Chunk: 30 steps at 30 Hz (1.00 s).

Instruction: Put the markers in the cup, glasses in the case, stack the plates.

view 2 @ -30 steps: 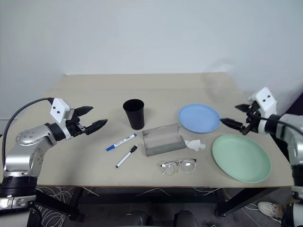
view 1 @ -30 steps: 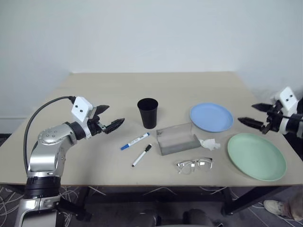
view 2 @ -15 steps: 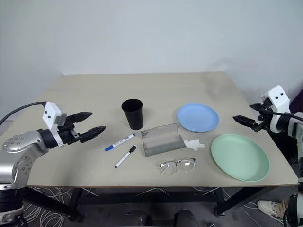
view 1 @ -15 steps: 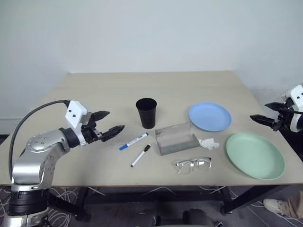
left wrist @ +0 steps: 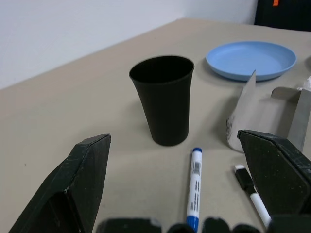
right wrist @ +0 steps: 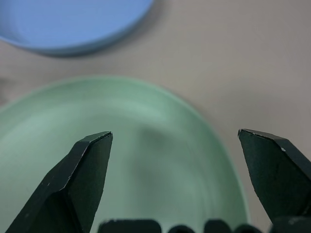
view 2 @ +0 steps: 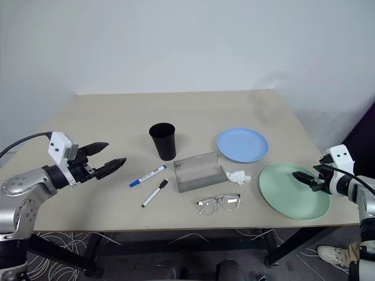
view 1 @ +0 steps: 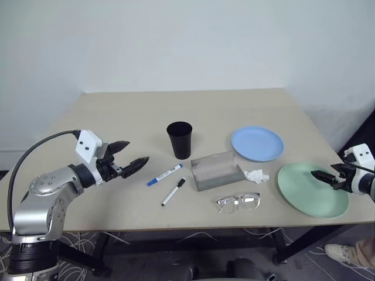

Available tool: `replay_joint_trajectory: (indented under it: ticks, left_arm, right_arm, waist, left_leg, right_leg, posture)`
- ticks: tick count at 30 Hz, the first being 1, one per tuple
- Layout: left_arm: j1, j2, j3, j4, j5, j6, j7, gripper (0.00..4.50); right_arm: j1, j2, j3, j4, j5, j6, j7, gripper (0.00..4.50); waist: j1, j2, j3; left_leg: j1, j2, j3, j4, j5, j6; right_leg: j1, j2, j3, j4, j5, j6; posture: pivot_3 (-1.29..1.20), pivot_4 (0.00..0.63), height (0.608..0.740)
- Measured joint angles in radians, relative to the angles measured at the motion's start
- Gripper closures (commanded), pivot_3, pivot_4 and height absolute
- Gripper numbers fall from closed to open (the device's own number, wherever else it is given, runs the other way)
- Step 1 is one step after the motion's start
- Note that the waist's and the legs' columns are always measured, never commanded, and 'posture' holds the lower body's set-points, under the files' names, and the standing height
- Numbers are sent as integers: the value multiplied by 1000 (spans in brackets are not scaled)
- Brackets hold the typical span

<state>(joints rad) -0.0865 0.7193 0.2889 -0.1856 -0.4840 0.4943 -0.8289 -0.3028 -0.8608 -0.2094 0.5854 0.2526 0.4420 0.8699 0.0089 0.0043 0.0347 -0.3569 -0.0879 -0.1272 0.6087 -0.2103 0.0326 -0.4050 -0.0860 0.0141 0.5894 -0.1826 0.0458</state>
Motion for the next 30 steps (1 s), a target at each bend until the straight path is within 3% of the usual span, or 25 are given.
replay_joint_trajectory:
  ticks: [11, 14, 25, 30]
  left_arm:
    - [19, -1, 1, -2, -1, 0, 13, 59]
    - [19, -3, 1, -2, -1, 0, 16, 0]
    - [17, -13, -8, -2, 0, 0, 41, 0]
    - [4, -19, -21, -2, 0, 0, 54, 0]
  right_arm:
    - [42, 4, -16, 38, 1, 23, -16, 0]
    - [43, 2, -22, 38, 1, 34, -15, 569]
    - [40, 2, -95, 31, 68, 159, 0, 4354]
    - [8, 9, -154, 14, 132, 259, -27, 4466]
  waist:
    - [0, 0, 0]
    - [0, 0, 0]
    - [0, -1, 0]
    - [0, -1, 1]
  left_leg:
    - [0, 5, 7, 1, 0, 1]
    - [-1, 10, 10, 1, 0, 1]
    - [-1, 23, 36, 2, -1, 1]
    - [-2, 27, 40, 4, -1, 2]
  right_leg:
    - [0, 0, 0, 0, 0, 0]
    - [0, 0, -1, -1, 0, 0]
    - [0, 1, -2, -2, 0, 0]
    - [0, 1, -4, -4, 0, 0]
  posture:
    - [0, 0, 727]
    - [0, 0, 727]
    - [0, 0, 727]
    - [0, 0, 727]
